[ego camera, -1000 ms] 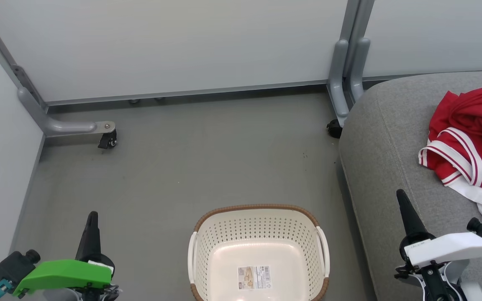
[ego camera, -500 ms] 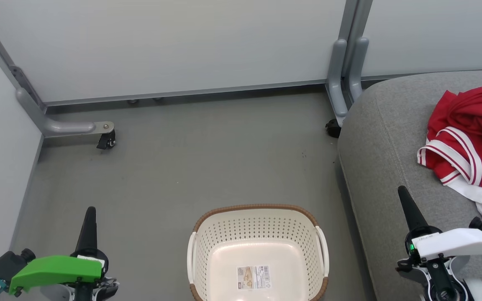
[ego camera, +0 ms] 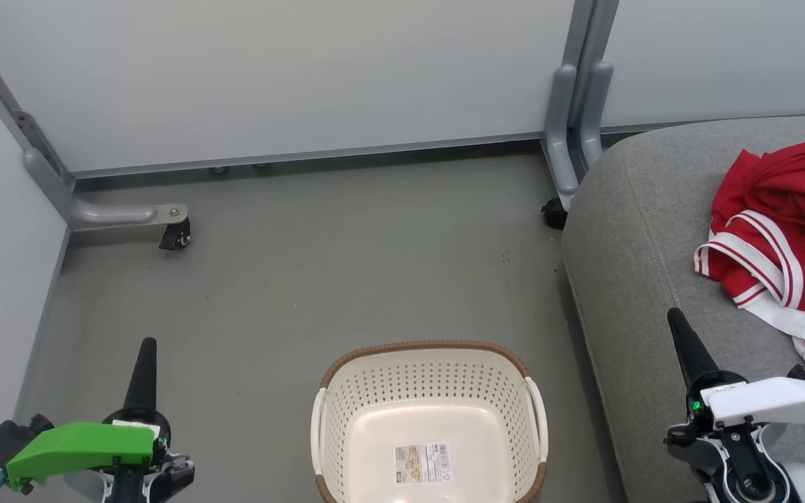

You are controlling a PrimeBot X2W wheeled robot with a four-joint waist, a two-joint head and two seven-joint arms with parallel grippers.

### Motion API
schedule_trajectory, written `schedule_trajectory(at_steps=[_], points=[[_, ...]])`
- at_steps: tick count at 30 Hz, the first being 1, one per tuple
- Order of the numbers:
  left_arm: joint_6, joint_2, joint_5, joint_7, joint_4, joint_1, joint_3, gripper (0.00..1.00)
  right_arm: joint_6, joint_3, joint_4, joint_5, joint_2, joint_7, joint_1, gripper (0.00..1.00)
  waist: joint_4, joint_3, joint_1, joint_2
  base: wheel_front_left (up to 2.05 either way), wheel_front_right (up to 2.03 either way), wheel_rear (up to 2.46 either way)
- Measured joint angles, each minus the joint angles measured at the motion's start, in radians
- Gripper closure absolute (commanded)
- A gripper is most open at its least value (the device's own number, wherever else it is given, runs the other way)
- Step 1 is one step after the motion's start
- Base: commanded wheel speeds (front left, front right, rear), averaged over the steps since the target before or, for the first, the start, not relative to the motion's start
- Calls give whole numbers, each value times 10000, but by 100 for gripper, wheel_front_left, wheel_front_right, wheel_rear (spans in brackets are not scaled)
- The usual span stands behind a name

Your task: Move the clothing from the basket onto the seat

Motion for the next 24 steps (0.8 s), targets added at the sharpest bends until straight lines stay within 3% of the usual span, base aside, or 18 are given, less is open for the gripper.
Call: schedule_trajectory(at_steps=[24], points=[[-96,-144,-1870,472,13,-203,316,100,0,-240,401,1850,21,307,-340,100,-80,6,0,0,0,0,0]])
